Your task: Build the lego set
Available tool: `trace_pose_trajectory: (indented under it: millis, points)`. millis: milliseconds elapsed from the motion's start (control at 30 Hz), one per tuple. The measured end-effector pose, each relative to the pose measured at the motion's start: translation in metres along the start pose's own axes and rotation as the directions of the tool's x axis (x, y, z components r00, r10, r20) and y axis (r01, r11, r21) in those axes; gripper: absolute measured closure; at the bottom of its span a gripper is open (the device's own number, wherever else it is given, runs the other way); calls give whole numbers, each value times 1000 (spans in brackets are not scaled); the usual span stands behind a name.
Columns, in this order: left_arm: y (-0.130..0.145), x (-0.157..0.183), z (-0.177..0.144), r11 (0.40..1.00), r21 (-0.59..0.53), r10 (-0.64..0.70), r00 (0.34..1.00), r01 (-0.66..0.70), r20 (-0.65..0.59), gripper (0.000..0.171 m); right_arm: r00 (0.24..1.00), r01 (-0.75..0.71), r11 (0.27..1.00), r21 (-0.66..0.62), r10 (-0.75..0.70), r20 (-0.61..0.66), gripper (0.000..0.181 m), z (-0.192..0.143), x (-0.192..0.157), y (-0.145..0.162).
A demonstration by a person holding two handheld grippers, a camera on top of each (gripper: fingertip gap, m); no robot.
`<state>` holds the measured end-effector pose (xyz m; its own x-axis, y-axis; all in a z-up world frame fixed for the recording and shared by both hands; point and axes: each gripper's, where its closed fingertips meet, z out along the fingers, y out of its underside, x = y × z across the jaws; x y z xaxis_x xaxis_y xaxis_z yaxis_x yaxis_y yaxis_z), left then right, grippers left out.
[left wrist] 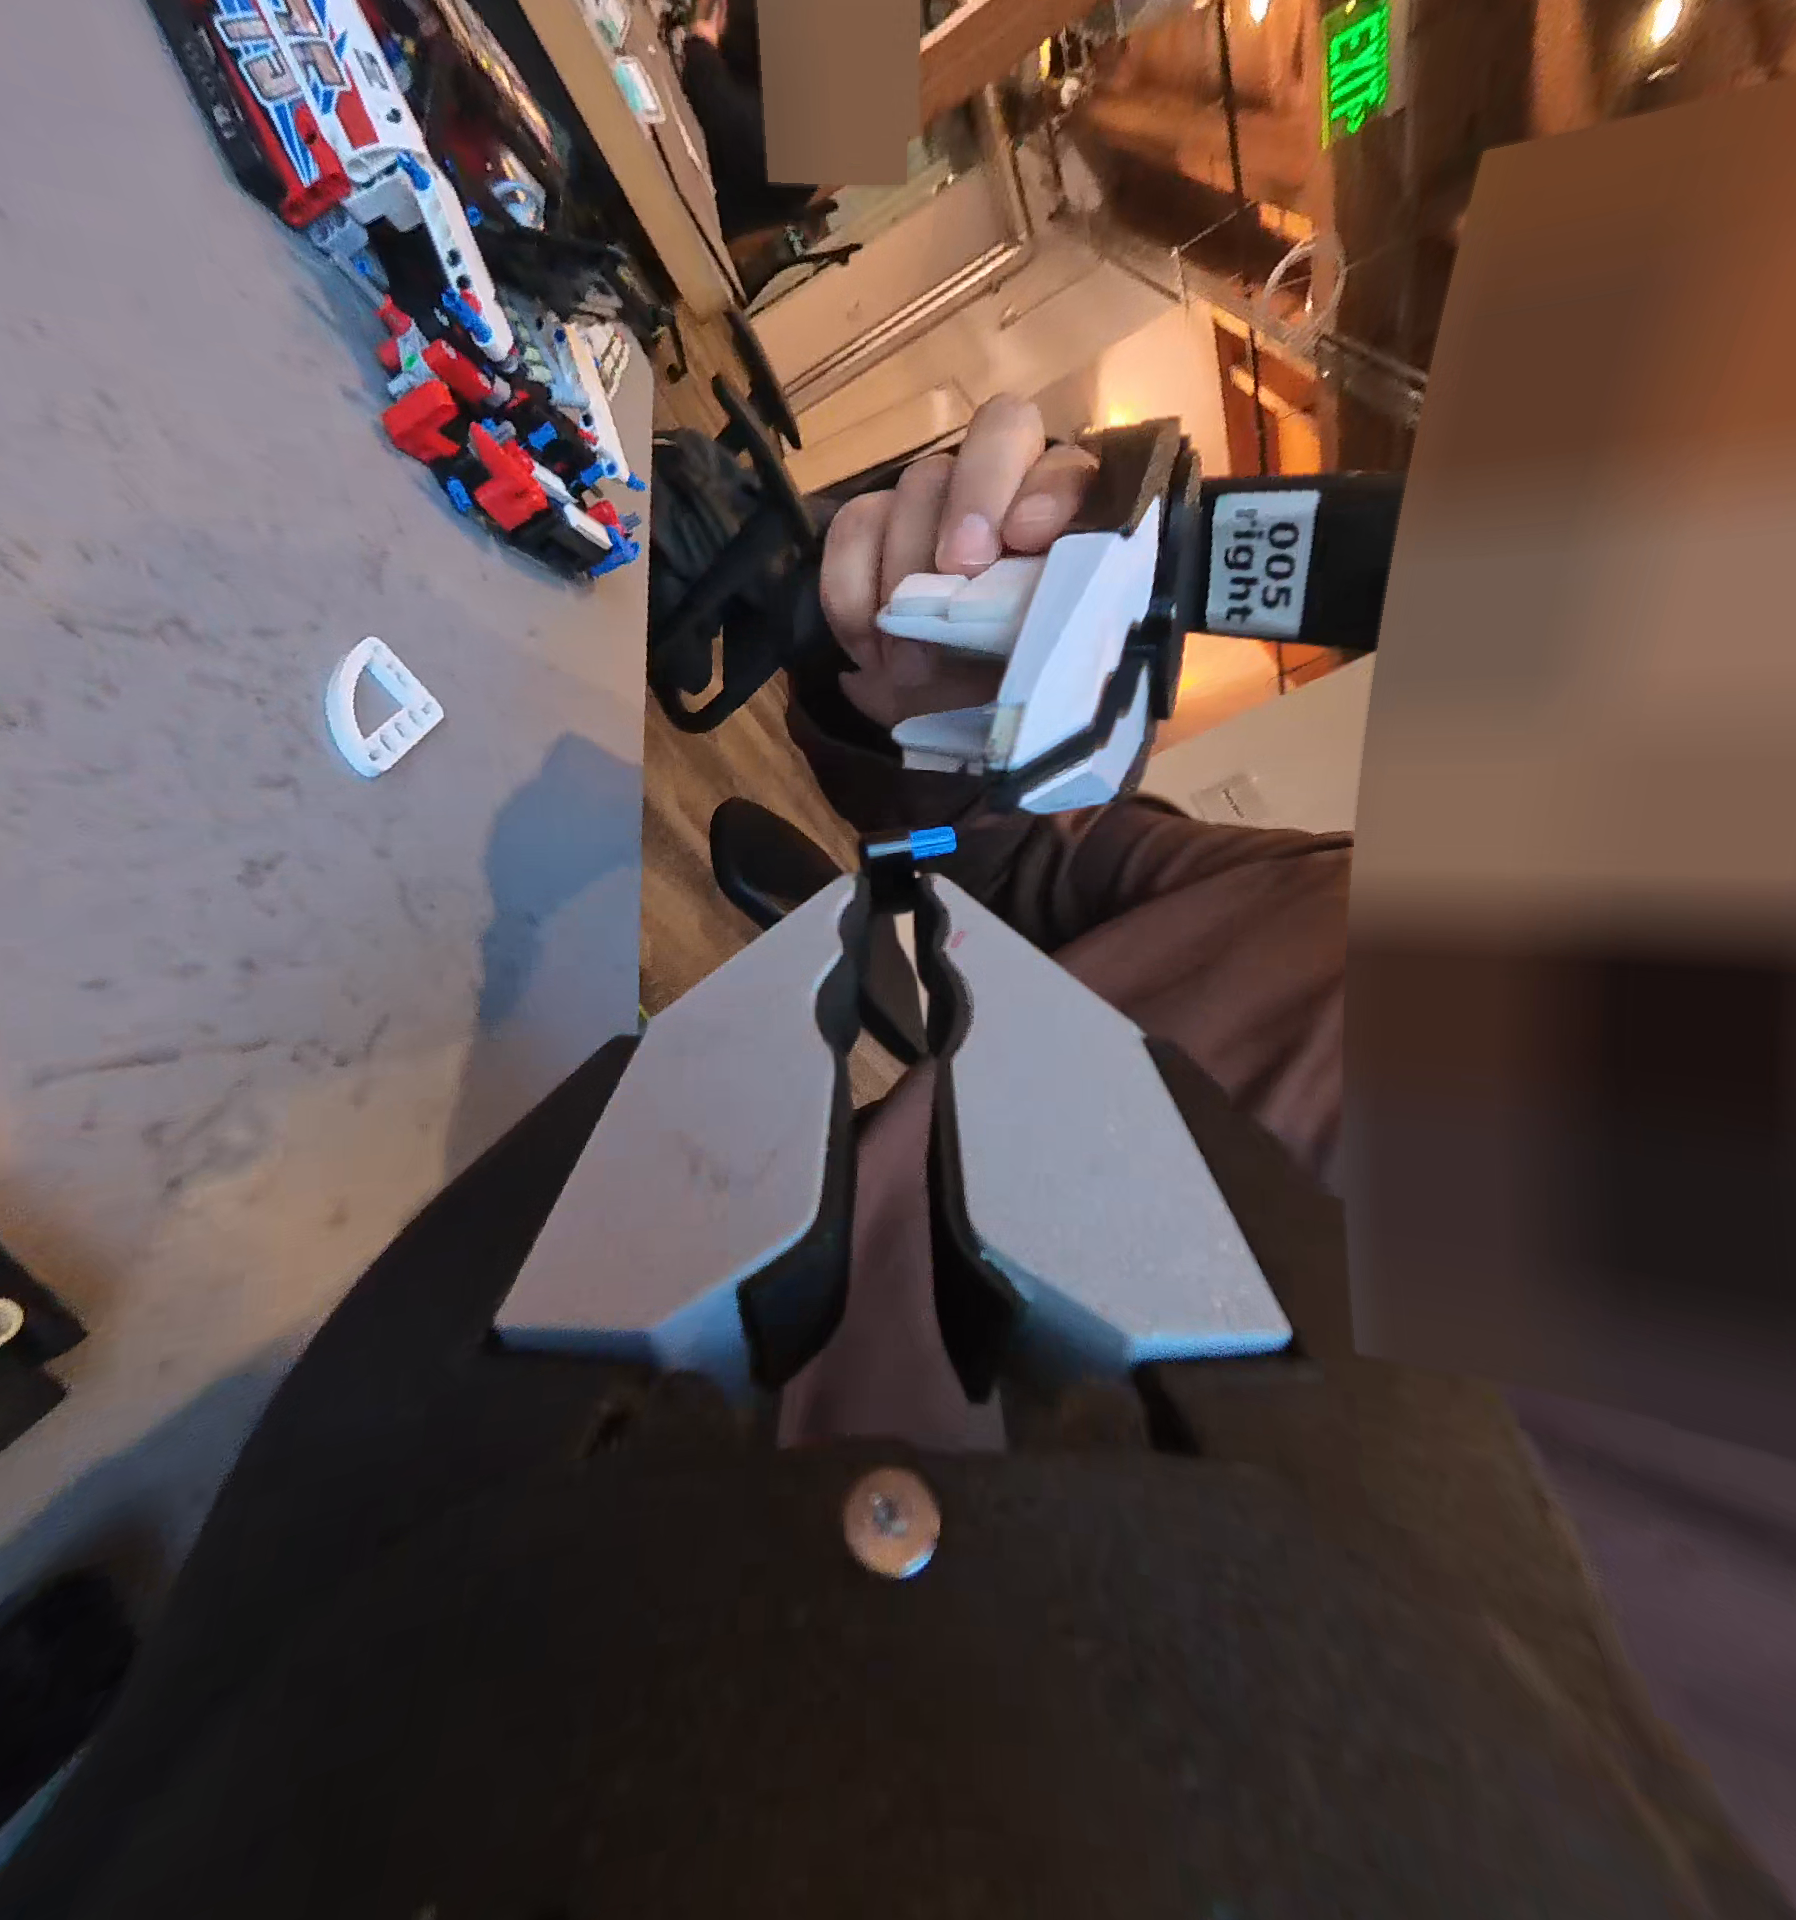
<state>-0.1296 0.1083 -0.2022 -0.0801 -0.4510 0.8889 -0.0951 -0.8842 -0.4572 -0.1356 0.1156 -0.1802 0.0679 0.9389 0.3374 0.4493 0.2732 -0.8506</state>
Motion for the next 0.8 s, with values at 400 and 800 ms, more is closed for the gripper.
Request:
trace_pose_trajectory:
  millis: [400, 800]
  points:
    - [-7, 1, 4, 992, 122, 16, 1000, -15, -5, 166, 999, -52, 997, -59, 53, 11, 174, 2, 0, 14]
    - [-10, -27, 2, 920, 392, -84, 985, 18, 152, 166, 989, -134, 980, -147, 124, -77, 165, 24, -1, 46]
